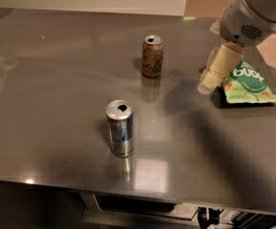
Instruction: Pick orange can
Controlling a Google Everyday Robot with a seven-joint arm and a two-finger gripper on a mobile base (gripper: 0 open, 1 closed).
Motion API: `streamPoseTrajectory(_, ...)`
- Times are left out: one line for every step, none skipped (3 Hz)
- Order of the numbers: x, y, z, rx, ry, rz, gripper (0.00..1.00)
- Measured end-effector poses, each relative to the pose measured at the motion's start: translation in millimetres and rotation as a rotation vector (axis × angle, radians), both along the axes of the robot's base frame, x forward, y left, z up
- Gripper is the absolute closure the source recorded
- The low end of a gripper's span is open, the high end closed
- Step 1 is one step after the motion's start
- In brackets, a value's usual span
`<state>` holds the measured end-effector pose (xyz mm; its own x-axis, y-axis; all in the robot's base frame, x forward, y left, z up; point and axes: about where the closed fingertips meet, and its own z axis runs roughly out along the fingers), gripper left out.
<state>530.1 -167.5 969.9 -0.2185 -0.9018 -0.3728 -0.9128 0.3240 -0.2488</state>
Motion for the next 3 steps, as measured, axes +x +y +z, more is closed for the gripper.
streamPoseTrajectory(39, 32, -2, 0.085, 0.0, -0.014, 0.0)
streamPoseTrajectory(68, 67, -9, 0.128, -0.003, -0.013, 0.0)
streamPoseTrajectory(98, 92, -28, 0.128, 0.0, -0.047, 0.0)
